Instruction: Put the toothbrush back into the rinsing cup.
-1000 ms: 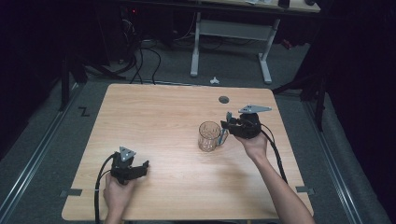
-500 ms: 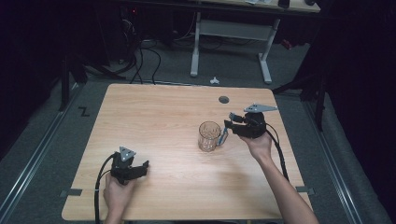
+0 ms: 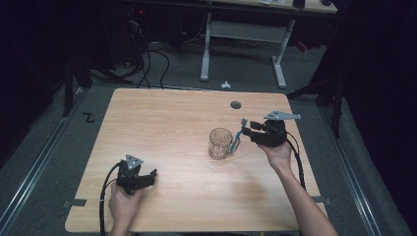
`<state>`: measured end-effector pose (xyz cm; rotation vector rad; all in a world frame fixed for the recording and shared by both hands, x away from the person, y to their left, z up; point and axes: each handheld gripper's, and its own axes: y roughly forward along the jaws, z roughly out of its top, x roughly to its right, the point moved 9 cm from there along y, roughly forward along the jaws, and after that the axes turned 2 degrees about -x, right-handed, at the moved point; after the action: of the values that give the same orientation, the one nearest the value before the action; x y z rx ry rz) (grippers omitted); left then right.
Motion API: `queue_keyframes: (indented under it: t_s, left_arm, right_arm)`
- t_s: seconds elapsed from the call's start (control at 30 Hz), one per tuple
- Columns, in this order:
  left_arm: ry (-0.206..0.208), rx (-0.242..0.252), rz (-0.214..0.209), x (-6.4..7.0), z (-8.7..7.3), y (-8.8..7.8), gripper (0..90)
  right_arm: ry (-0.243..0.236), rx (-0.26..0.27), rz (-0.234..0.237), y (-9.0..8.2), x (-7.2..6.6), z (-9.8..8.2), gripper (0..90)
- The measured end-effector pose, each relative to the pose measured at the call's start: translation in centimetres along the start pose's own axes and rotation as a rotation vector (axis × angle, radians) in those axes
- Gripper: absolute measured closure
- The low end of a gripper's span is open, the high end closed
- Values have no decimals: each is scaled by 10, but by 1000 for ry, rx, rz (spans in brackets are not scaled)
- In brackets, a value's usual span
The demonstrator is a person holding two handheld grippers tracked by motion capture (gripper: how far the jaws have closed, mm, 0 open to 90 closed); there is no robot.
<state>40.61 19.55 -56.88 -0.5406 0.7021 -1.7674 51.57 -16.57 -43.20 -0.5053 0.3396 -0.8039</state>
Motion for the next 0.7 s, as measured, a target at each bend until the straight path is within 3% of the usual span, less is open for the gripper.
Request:
queue_keyframes:
  t_s: [0.7]
  left_arm:
    - [0,0,0,0,0,0,227]
  right_arm:
    - [32,34,4,-20,6,-8,564]
